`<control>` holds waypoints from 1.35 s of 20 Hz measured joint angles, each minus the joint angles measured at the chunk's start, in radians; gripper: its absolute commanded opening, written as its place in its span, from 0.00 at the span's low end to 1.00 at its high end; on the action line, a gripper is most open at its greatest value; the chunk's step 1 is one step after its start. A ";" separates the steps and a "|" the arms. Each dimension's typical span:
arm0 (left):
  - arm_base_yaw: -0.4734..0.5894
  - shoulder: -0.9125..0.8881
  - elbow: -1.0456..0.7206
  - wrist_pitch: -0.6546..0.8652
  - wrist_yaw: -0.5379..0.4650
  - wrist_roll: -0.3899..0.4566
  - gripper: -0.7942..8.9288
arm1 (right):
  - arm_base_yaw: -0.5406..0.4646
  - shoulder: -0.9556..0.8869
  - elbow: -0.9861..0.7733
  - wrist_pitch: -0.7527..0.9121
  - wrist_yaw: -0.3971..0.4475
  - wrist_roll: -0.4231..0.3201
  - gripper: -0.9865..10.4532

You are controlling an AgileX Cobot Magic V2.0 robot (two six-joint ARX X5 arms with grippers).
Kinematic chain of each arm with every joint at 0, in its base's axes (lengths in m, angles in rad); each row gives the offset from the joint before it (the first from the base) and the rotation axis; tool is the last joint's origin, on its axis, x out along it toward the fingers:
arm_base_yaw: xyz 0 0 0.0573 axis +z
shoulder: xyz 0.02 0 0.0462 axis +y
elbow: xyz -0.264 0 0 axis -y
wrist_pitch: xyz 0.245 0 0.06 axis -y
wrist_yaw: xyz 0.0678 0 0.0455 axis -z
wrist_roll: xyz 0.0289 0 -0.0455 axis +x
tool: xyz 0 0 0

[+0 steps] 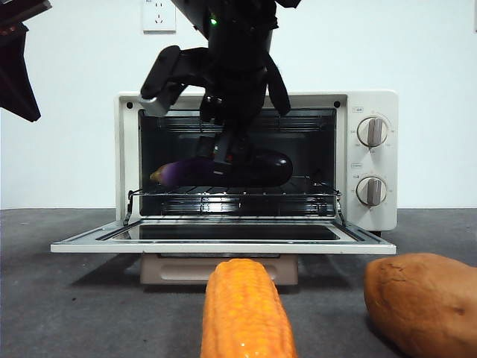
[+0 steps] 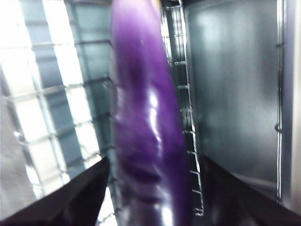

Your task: Take the eggplant from the table,put the eggplant in the oven

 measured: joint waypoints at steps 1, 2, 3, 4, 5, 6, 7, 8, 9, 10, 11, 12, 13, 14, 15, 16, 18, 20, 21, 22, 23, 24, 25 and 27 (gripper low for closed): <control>0.000 0.000 0.000 0.002 0.000 0.000 0.09 | 0.011 0.000 0.000 -0.003 0.000 0.006 0.36; 0.000 0.000 0.000 0.003 0.000 0.000 0.09 | 0.019 -0.001 0.000 -0.005 0.000 0.009 0.36; 0.000 0.000 0.000 0.004 0.000 0.000 0.09 | 0.029 -0.006 0.000 -0.012 0.002 0.014 0.36; 0.000 0.000 0.000 0.003 0.000 0.000 0.09 | 0.034 -0.016 0.000 -0.024 0.002 0.019 0.36; 0.000 0.000 0.000 0.004 0.000 0.000 0.09 | 0.043 -0.035 0.000 -0.043 0.002 0.032 0.36; 0.000 0.001 0.000 0.004 0.000 0.001 0.09 | 0.050 -0.057 0.000 -0.058 0.003 0.042 0.36; 0.000 0.003 0.000 0.005 0.000 0.001 0.09 | 0.058 -0.085 0.000 -0.082 0.004 0.060 0.36; 0.000 0.009 0.000 0.005 0.000 0.001 0.09 | 0.068 -0.111 0.000 -0.110 0.003 0.076 0.35; 0.000 0.020 0.000 0.006 0.000 0.001 0.09 | 0.082 -0.143 0.000 -0.142 0.003 0.097 0.34; 0.000 0.032 0.000 0.008 0.000 0.001 0.09 | 0.095 -0.171 0.000 -0.167 0.003 0.118 0.33; 0.000 0.048 0.000 0.008 0.000 0.001 0.09 | 0.112 -0.205 0.000 -0.206 0.002 0.147 0.32; 0.000 0.063 0.000 0.009 0.000 0.001 0.09 | 0.127 -0.236 0.000 -0.241 0.000 0.172 0.31; 0.000 0.082 -0.001 0.010 0.000 0.002 0.09 | 0.146 -0.276 0.000 -0.285 0.000 0.201 0.30; 0.000 0.101 -0.002 0.012 0.000 0.002 0.09 | 0.161 -0.310 0.000 -0.319 0.000 0.228 0.29; 0.000 0.126 -0.002 0.013 0.000 0.002 0.09 | 0.177 -0.353 0.000 -0.361 0.000 0.263 0.28; 0.000 0.146 -0.003 0.018 0.000 0.002 0.09 | 0.190 -0.387 0.000 -0.393 0.000 0.298 0.27; 0.000 0.193 -0.014 0.032 0.000 0.004 0.09 | 0.216 -0.462 0.000 -0.471 0.000 0.384 0.23; 0.000 0.234 -0.034 0.056 0.001 0.004 0.09 | 0.233 -0.527 0.000 -0.537 0.000 0.456 0.18; 0.004 0.253 -0.046 0.077 0.018 0.004 0.09 | 0.240 -0.560 0.000 -0.565 0.000 0.483 0.15; 0.009 0.272 -0.059 0.096 0.046 0.004 0.09 | 0.246 -0.591 0.000 -0.586 0.000 0.506 0.12; 0.016 0.290 -0.070 0.103 0.080 0.004 0.09 | 0.249 -0.621 0.000 -0.603 0.000 0.525 0.10; 0.023 0.310 -0.077 0.107 0.114 0.004 0.09 | 0.251 -0.650 0.000 -0.617 0.000 0.539 0.09; 0.029 0.330 -0.080 0.109 0.142 0.004 0.09 | 0.251 -0.674 0.000 -0.628 0.000 0.548 0.09; 0.046 0.365 -0.081 0.115 0.199 0.004 0.09 | 0.251 -0.717 0.000 -0.634 0.000 0.560 0.09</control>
